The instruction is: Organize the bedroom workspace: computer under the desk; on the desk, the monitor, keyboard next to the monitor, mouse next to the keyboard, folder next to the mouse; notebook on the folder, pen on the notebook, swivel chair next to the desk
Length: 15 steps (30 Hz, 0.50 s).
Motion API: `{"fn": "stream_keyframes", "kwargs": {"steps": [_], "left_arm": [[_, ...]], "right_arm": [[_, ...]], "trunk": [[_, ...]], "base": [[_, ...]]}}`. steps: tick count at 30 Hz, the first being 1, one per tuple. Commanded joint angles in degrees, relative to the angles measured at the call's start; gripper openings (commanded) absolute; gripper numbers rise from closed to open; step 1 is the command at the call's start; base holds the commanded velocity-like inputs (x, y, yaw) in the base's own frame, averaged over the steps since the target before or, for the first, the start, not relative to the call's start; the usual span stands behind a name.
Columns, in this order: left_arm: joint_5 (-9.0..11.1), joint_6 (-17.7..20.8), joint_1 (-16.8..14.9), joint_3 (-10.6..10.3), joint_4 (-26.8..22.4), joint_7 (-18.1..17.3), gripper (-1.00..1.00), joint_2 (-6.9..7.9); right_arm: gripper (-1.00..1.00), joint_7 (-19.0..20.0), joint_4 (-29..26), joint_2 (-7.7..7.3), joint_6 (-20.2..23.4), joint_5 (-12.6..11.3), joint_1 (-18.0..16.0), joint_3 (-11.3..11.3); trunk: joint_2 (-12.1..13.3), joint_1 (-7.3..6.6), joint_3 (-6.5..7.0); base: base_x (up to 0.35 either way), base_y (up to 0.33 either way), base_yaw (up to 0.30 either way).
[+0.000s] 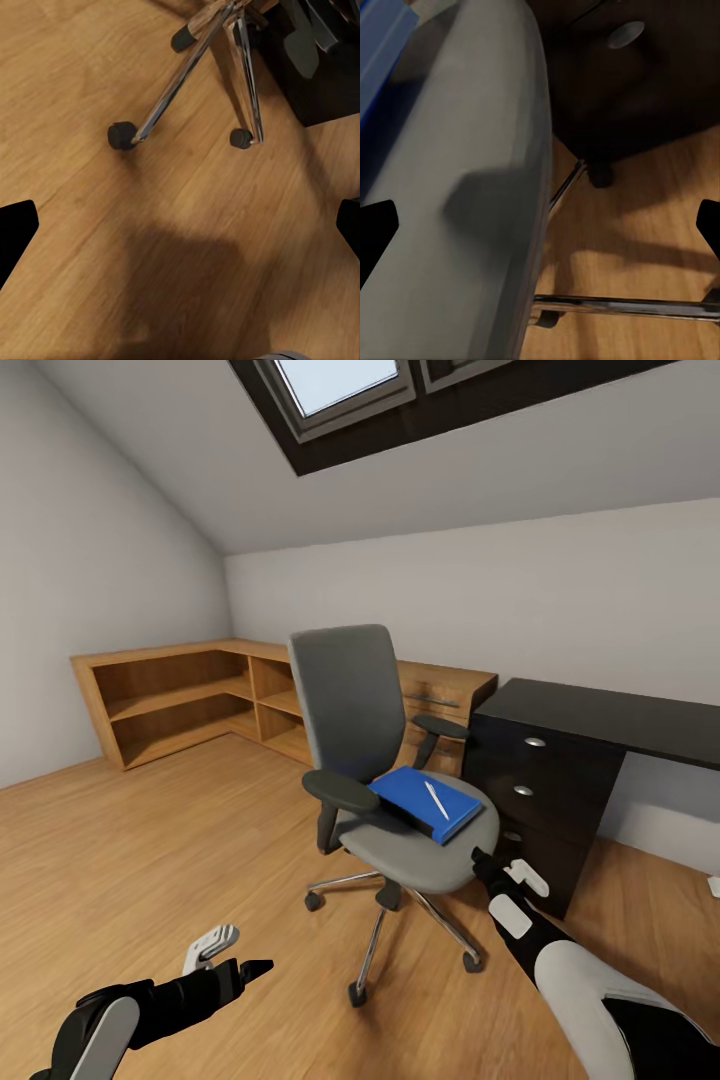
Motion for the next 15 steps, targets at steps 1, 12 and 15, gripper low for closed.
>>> {"fn": "stream_keyframes", "kwargs": {"steps": [1, 12, 15], "left_arm": [[-0.1, 0.3, 0.0, 0.1, 0.0, -0.2, 1.00, 0.01], [-0.2, 0.2, 0.0, 0.1, 0.0, -0.2, 1.00, 0.09], [-0.2, 0.2, 0.0, 0.2, 0.0, -0.2, 1.00, 0.12]], "right_arm": [[1.00, -0.1, 0.0, -0.02, -0.1, -0.3, 0.0, 0.0], [1.00, -0.1, 0.0, -0.49, -0.3, -0.5, 0.0, -0.1], [1.00, -0.1, 0.0, -0.50, -0.3, -0.5, 0.0, -0.1]], "trunk": [[0.0, -0.01, -0.06], [0.0, -0.01, -0.06], [0.0, -0.01, -0.06]], "base": [[0.000, -0.001, 0.000], [0.015, 0.000, 0.000], [0.175, 0.000, 0.000]]}}
